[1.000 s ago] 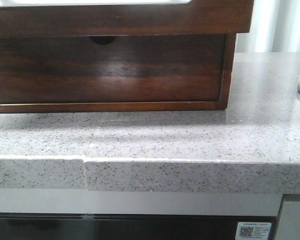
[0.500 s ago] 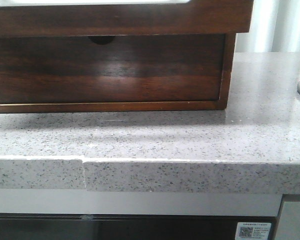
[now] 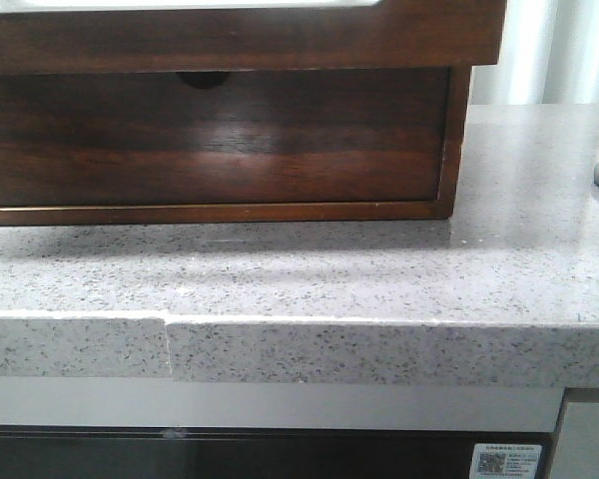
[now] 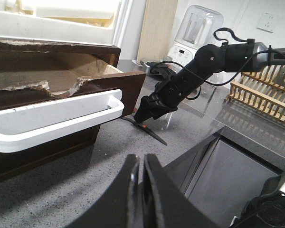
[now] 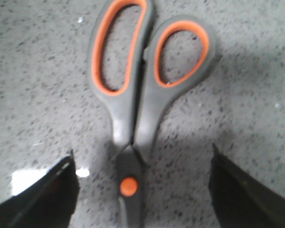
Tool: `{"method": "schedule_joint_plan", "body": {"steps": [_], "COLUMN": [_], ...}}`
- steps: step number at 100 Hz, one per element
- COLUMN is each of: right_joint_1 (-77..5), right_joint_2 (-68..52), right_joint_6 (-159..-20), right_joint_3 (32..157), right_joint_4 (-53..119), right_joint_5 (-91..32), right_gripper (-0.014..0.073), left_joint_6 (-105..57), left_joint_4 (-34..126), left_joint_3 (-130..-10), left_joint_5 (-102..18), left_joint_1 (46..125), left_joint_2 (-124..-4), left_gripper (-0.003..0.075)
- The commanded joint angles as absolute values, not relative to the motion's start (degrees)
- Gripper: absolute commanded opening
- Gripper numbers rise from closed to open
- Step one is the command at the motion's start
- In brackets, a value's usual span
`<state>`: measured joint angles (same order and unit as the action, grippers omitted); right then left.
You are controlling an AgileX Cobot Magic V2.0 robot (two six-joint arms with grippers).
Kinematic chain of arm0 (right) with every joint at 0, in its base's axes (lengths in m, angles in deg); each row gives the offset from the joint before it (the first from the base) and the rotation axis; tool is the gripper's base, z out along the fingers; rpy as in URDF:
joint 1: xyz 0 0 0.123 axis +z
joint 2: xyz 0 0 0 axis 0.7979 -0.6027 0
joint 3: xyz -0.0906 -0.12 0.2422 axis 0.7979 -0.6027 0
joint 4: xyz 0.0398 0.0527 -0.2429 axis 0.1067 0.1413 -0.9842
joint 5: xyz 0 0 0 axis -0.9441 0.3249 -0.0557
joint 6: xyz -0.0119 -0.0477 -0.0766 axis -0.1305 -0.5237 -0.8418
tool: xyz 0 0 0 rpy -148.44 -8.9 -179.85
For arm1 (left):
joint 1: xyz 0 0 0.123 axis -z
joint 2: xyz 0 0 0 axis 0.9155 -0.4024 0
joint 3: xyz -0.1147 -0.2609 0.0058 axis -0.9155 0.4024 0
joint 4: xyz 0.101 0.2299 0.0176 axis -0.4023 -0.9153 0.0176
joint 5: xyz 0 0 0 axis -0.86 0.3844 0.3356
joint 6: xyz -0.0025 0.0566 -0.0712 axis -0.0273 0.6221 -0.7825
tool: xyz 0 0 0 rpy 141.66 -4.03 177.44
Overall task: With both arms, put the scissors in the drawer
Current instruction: 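Grasp the orange-handled grey scissors with the right gripper and lift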
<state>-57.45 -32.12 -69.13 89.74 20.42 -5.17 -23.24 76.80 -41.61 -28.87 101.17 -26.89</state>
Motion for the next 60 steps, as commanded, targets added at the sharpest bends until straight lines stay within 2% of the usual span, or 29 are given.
{"method": "schedule_joint_plan", "body": {"steps": [1, 37, 44, 56, 60], "right_joint_1": [-57.8, -57.8, -57.8, -57.8, -57.8], "right_joint_2": [-31.8, -36.1, -36.3, -36.3, -36.3], "right_joint_6": [-69.7, -69.7, -69.7, -69.7, -69.7], "right_joint_3": [91.5, 91.5, 91.5, 91.5, 91.5], "right_joint_4": [19.2, 19.2, 19.2, 19.3, 19.3], "right_joint_5": [-7.9, -8.0, -7.9, -7.1, -7.0], "right_gripper": [0.0446, 0.0416, 0.0294, -0.0080, -0.0071], "left_joint_6": [-23.0, -23.0, -23.0, -23.0, -23.0], "left_joint_4": [78.4, 78.4, 78.4, 78.4, 78.4], "left_joint_3": [-43.3, -43.3, -43.3, -43.3, -43.3], "left_joint_5": [-30.9, -31.0, -31.0, -31.0, -31.0], "left_joint_1": [101.6, 101.6, 101.6, 101.6, 101.6], "left_joint_2": [-27.4, -27.4, -27.4, -27.4, -27.4], "left_gripper": [-0.0019, -0.0019, -0.0019, -0.0019, -0.0019]}}
